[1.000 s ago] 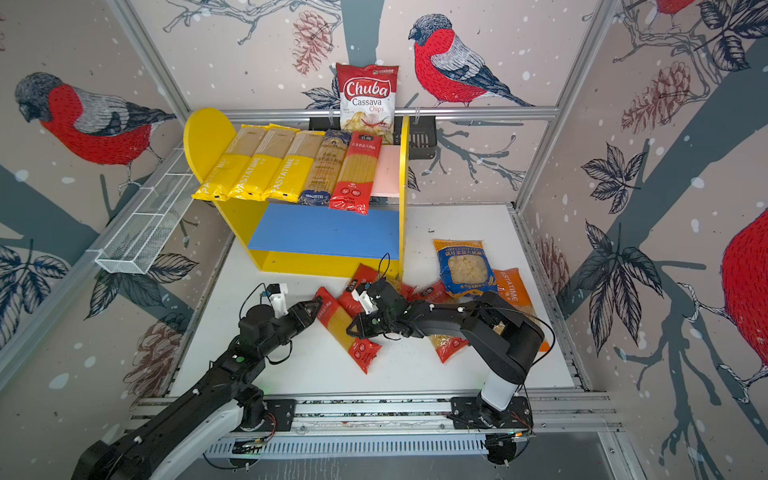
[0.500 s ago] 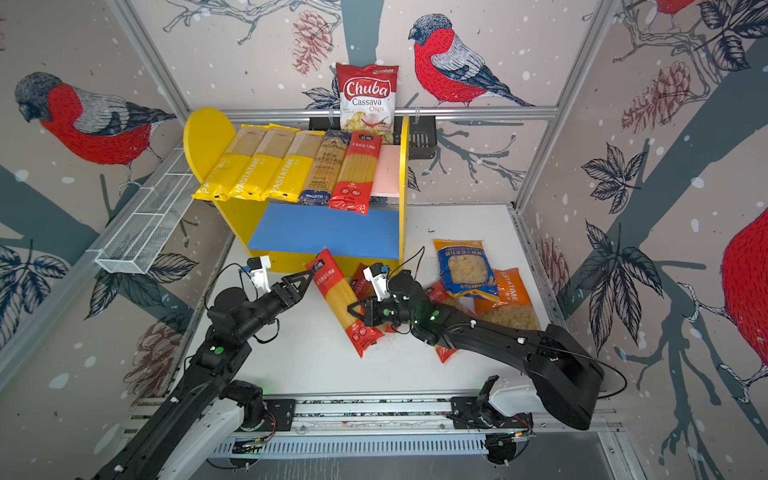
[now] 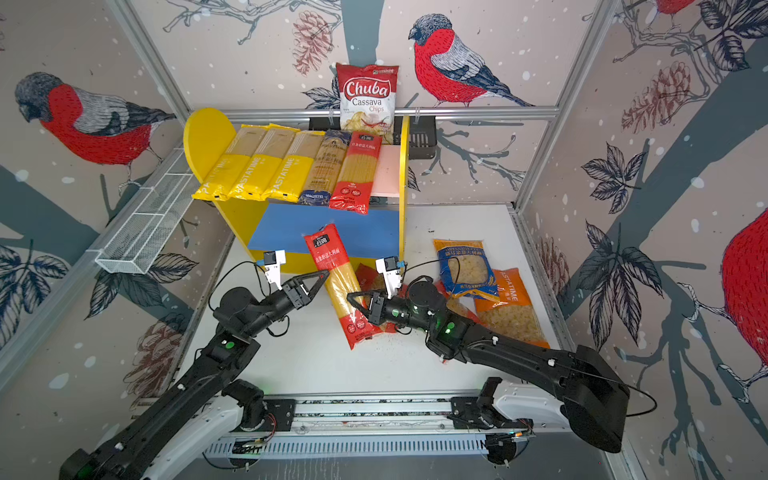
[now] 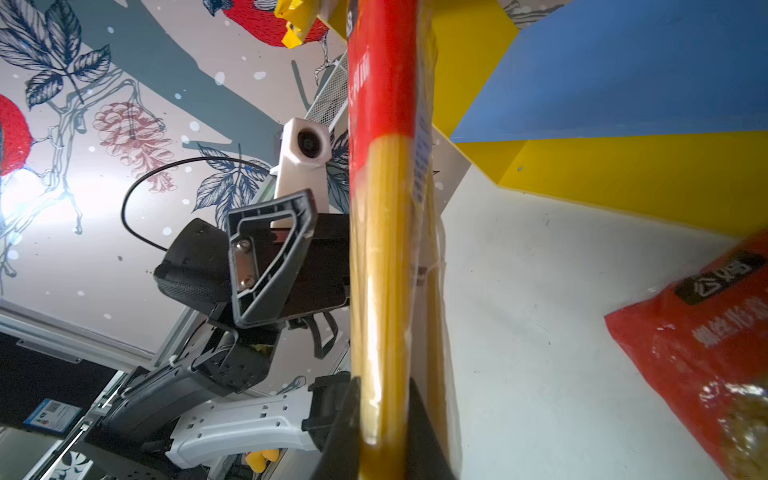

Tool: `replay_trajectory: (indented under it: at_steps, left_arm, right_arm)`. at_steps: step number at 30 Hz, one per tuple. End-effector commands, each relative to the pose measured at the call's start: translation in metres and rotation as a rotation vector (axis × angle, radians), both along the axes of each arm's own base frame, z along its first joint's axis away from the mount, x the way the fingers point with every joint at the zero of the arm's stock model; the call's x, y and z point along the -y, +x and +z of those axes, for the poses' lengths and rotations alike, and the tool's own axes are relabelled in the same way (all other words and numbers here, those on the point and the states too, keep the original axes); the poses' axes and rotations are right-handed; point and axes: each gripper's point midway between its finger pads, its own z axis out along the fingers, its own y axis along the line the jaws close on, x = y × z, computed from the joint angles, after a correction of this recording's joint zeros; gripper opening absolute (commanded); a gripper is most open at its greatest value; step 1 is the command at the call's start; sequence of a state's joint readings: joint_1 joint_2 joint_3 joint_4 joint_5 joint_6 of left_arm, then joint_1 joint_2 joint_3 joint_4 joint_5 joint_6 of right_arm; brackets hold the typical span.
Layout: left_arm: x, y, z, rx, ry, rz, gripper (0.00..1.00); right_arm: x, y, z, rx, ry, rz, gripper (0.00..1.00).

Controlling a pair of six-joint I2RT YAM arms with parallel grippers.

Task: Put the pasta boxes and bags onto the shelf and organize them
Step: 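Tilt the red spaghetti pack upright and lift it toward the pink shelf with both grippers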

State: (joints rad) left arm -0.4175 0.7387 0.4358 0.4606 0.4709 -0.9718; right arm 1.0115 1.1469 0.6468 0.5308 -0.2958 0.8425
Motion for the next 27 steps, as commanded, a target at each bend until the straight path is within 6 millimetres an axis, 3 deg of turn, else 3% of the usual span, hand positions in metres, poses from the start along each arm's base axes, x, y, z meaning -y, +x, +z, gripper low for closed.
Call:
replay_trajectory:
  at_steps: [1, 7, 15, 27]
  left_arm:
    - [0.003, -0.008, 0.029, 0.11, -0.053, -0.031, 0.77]
    - [0.006, -0.015, 0.046, 0.168, -0.096, -0.061, 0.71]
    - [0.006, -0.024, 0.07, 0.261, -0.14, -0.077, 0.5]
    - [0.021, -0.031, 0.098, 0.362, -0.116, -0.116, 0.19]
  right_arm:
    - [0.001, -0.014, 0.061, 0.13, 0.198, 0.055, 0.0]
    - [0.0, -0.026, 0.073, 0.139, 0.248, 0.116, 0.0]
    - [0.002, -0.032, 0.083, 0.129, 0.304, 0.145, 0.0]
    - [-0.009, -0.029, 0.066, 0.124, 0.222, 0.124, 0.09]
